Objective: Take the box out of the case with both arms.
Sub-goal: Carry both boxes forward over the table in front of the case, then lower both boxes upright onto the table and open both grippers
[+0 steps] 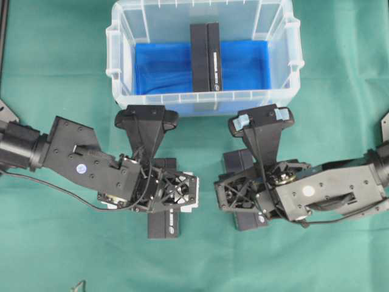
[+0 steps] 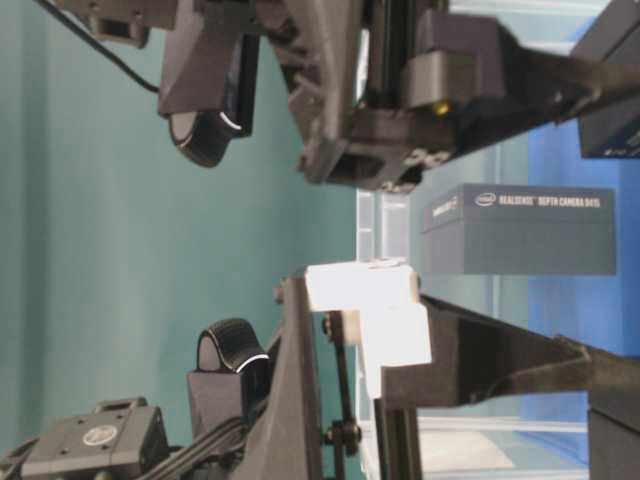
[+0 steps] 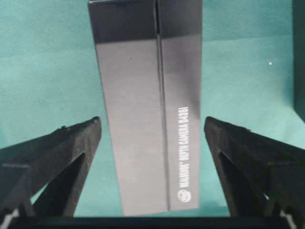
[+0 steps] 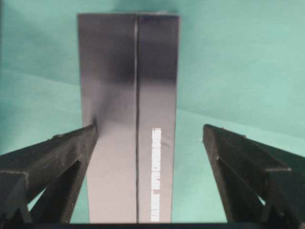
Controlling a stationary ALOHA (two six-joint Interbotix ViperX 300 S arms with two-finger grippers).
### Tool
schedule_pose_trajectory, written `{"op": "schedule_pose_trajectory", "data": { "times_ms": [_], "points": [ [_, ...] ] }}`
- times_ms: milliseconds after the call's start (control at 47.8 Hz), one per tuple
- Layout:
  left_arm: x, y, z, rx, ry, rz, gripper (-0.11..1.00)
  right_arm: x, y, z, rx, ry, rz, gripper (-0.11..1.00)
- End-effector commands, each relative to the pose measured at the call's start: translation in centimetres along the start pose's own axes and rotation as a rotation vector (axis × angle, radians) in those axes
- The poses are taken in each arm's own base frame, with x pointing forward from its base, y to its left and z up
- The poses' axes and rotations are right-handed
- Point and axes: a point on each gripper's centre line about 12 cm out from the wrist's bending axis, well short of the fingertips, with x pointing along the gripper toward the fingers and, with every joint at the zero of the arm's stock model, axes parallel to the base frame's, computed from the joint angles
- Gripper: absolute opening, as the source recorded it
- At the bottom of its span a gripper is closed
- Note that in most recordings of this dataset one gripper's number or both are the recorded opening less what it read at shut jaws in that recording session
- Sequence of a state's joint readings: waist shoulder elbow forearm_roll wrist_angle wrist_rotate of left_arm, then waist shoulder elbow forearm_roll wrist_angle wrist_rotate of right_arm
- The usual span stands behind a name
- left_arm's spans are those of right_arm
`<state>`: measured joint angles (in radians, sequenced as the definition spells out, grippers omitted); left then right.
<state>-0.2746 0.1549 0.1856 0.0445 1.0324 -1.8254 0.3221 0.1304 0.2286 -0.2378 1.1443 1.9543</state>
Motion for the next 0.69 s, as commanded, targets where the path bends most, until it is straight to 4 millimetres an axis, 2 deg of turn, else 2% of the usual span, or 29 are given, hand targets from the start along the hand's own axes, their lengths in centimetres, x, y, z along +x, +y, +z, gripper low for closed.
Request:
{"op": "schedule_pose_trajectory", "data": {
  "times_ms": [0, 398, 565, 670],
  "points": [
    [-2.0, -0.8, -0.1, -0.004, 0.014, -0.06, 0.87, -1.6, 0.3, 0.2, 0.006, 0.006, 0.033, 0.97],
    [-2.7, -1.3, -0.2, -0.005, 0.018, -0.078, 0.87, -2.5, 0.3, 0.4, 0.012, 0.016, 0.053, 0.96],
    [-3.9, -2.0, -0.4, -0.004, 0.023, -0.094, 0.87, -4.8, 0.7, 0.8, 0.023, 0.026, 0.1, 0.96],
    [-5.7, -2.4, -0.4, -0.001, 0.02, -0.093, 0.87, -6.4, 0.5, 1.3, 0.029, 0.017, 0.099, 0.96]
  ]
}}
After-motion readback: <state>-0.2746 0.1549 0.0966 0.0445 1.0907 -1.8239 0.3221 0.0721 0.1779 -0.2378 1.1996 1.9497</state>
